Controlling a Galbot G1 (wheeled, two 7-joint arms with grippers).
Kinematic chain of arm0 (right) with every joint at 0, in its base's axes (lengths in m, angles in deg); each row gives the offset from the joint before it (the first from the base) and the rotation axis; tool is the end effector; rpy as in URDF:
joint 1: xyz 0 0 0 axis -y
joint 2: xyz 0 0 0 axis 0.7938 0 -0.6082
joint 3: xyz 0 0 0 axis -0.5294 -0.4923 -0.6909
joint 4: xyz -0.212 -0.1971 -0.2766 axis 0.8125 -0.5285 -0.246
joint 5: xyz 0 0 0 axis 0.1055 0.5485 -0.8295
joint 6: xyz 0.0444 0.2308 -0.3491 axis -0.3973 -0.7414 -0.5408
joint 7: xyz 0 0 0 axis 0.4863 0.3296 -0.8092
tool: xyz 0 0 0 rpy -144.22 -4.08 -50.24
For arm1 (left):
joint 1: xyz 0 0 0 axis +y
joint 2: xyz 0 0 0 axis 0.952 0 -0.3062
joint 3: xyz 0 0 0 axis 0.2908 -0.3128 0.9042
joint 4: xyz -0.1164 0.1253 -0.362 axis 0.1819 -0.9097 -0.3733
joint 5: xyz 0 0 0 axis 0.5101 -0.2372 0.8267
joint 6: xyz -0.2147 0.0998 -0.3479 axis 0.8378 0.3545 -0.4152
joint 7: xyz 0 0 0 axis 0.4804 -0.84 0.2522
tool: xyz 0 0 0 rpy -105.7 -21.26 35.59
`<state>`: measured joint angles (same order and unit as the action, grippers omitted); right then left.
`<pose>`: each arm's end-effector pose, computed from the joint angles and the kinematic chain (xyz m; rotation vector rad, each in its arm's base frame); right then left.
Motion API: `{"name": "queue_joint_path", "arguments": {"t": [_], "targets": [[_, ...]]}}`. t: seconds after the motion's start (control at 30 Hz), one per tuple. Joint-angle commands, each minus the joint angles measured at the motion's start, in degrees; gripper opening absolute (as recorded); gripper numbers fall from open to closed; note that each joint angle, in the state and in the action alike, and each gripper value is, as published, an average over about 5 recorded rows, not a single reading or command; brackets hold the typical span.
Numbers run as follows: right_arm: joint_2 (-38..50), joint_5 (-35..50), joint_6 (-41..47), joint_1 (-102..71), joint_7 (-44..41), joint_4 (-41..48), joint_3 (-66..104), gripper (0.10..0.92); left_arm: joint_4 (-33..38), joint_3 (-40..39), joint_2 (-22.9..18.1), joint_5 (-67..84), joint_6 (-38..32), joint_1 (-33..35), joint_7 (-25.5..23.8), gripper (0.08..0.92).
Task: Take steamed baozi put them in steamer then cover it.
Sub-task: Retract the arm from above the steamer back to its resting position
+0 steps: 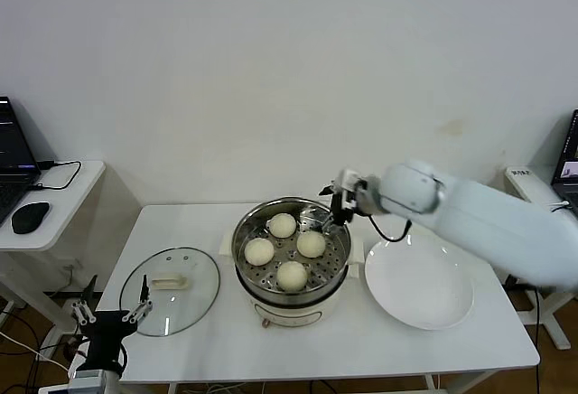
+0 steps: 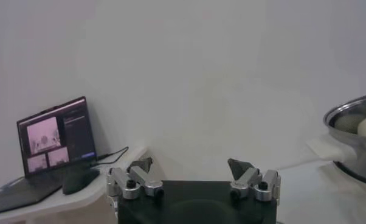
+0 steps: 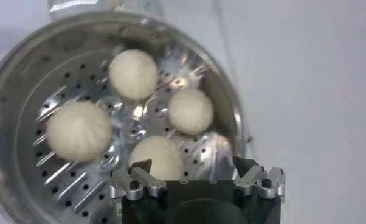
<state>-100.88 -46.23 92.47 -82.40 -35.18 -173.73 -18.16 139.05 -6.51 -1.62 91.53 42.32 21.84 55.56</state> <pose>0.5202 -0.0053 -0.1403 1.2106 -2.3200 1.0521 0.1751 0.1039 -0.3204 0.3000 -3.0429 -0.4673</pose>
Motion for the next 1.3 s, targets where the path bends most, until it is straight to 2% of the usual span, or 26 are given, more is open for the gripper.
{"name": "queue_joint_path", "arguments": {"t": [0.03, 0.13, 0.33, 0.57, 0.77, 0.97, 1.3], "targets": [[0.97, -11.25, -28.16, -54.35, 17.52, -6.27, 48.24, 0.823, -1.68, -0.53, -0.05, 2.03, -3.09, -1.16, 0.72, 0.823], [-7.07, -13.91, -33.82, -64.44, 15.97, -5.55, 59.50, 0.823, -3.05, -1.05, -0.04, 1.74, -3.77, -1.69, 1.03, 0.823], [-23.37, -17.03, -38.94, -78.03, 10.62, -6.49, 76.37, 0.823, -6.55, -2.31, -0.12, -5.32, -4.11, -2.66, 1.55, 0.823], [-36.20, -17.17, -34.42, -89.68, 6.28, -10.73, 88.32, 0.823, -12.13, -0.53, 0.82, -31.55, -3.83, -4.42, 1.17, 0.823], [-40.87, -18.95, -33.96, -97.12, 6.08, -11.57, 91.02, 0.823, -17.11, 0.64, 5.52, -54.28, -3.45, -4.70, -1.83, 0.823], [-42.62, -20.89, -36.30, -98.61, 6.80, -9.30, 92.12, 0.823, -22.66, -1.47, 9.08, -69.05, -3.64, -6.88, -3.67, 0.823], [-44.77, -23.22, -36.87, -99.03, 7.26, -8.31, 92.26, 0.823, -36.40, -6.71, 12.17, -73.94, -4.74, -18.74, -2.28, 0.823]]}}
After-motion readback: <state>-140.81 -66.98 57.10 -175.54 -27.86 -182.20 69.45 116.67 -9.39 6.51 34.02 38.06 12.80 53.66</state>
